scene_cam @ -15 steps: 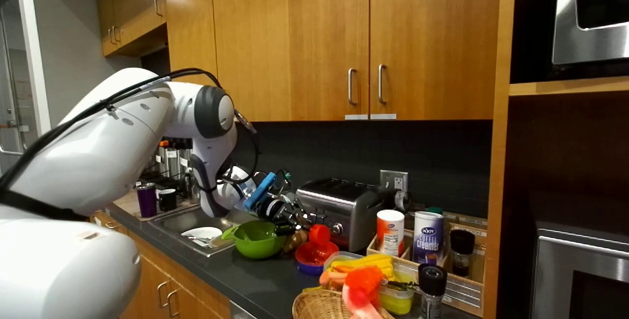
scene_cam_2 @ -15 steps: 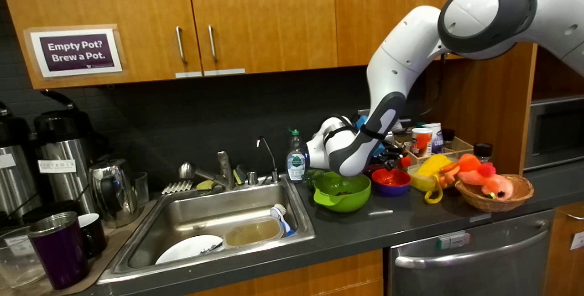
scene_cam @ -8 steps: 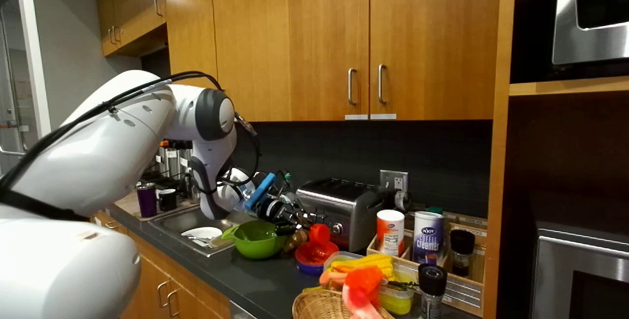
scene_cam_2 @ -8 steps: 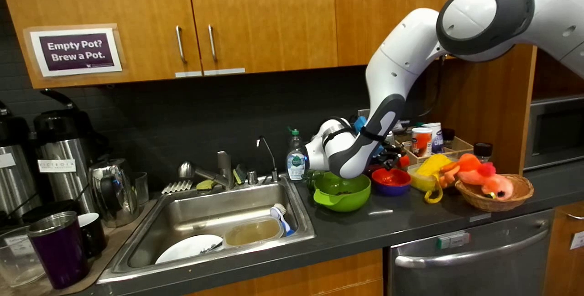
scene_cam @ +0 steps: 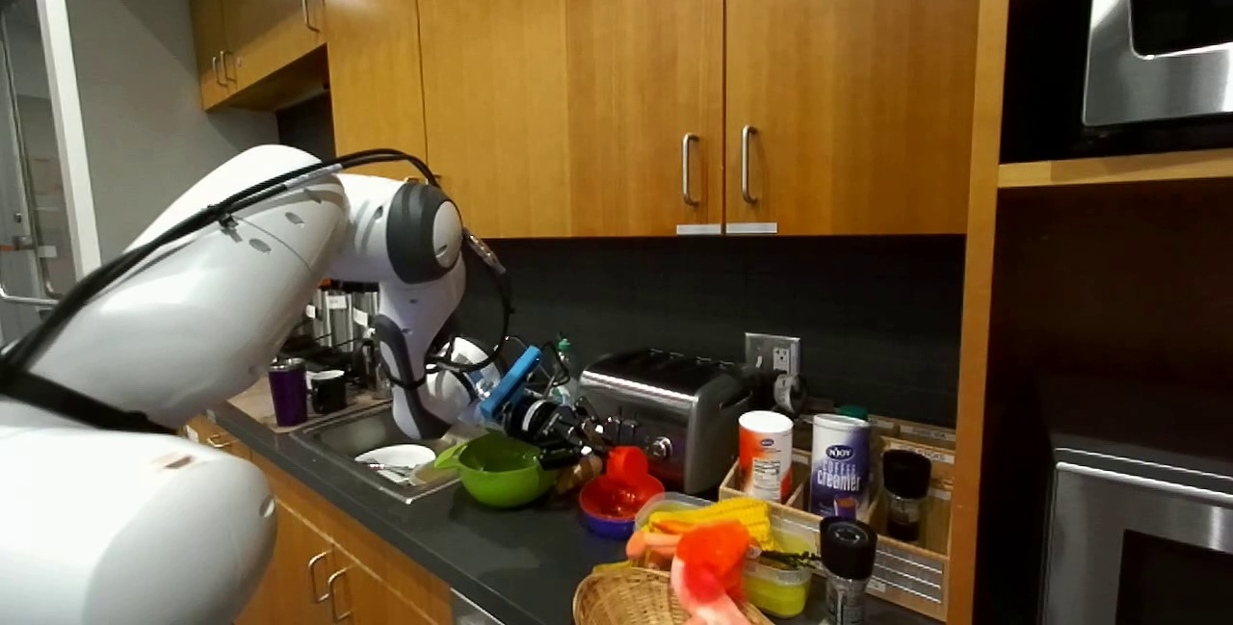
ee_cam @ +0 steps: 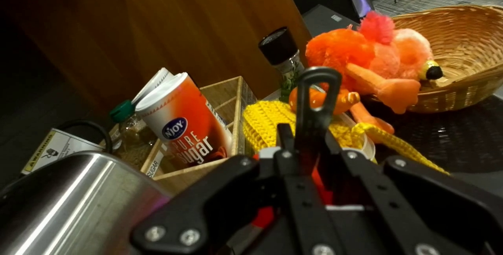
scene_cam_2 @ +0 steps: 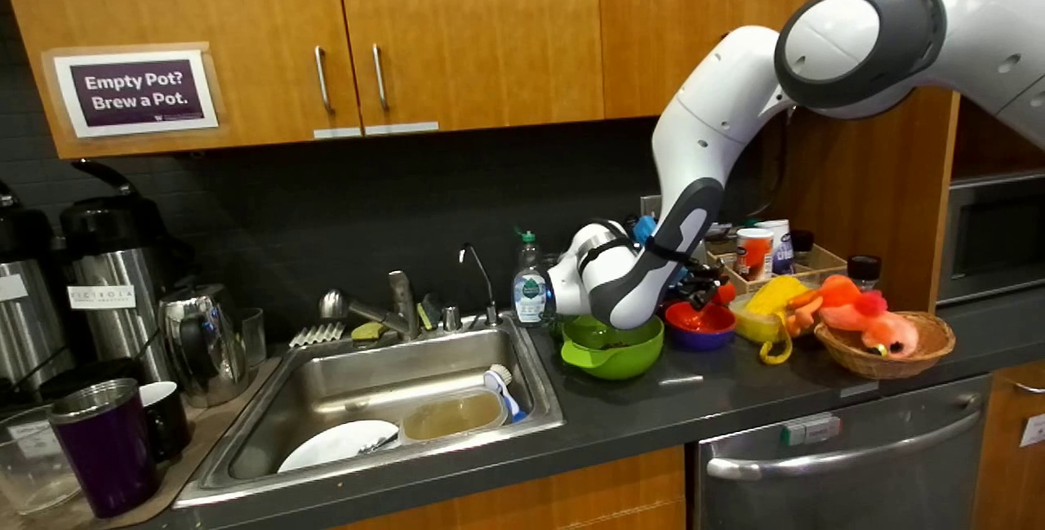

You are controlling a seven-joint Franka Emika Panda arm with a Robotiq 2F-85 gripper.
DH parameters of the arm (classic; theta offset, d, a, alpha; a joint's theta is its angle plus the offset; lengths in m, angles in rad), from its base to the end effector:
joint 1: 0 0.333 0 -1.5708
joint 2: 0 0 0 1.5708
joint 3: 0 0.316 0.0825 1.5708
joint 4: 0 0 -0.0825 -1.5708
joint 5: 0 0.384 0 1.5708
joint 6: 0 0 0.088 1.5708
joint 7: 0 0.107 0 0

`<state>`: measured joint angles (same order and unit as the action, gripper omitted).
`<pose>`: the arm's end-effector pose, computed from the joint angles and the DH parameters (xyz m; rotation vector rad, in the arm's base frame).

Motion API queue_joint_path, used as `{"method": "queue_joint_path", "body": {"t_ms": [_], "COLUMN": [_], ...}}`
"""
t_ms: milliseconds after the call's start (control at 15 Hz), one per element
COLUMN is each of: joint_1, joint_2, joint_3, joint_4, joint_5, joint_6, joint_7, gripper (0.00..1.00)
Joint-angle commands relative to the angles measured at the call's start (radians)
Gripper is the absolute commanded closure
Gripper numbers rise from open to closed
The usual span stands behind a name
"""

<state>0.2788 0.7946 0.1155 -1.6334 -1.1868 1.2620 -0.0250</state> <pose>0.5943 0.1091 0.1815 1.5653 0.7082 -0.8365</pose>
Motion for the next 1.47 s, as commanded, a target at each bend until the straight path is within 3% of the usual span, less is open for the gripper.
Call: {"method": "queue_joint_path", "body": {"t_ms": [0,1000,1400], "joint_1": [0.008,0.014,-0.004], "joint_2": [0.024,0.033,0.026], "joint_3": [0.005,0.005,0.02], "joint_4": [0.03,0.056,0.065], "joint_5": [-0.031,-0.079,-0.045], "joint_6": [-0.04,-0.073,-0.062], "joint_7": [-0.032,-0.064,-0.06], "gripper": [0.96,0.96,0.96]}}
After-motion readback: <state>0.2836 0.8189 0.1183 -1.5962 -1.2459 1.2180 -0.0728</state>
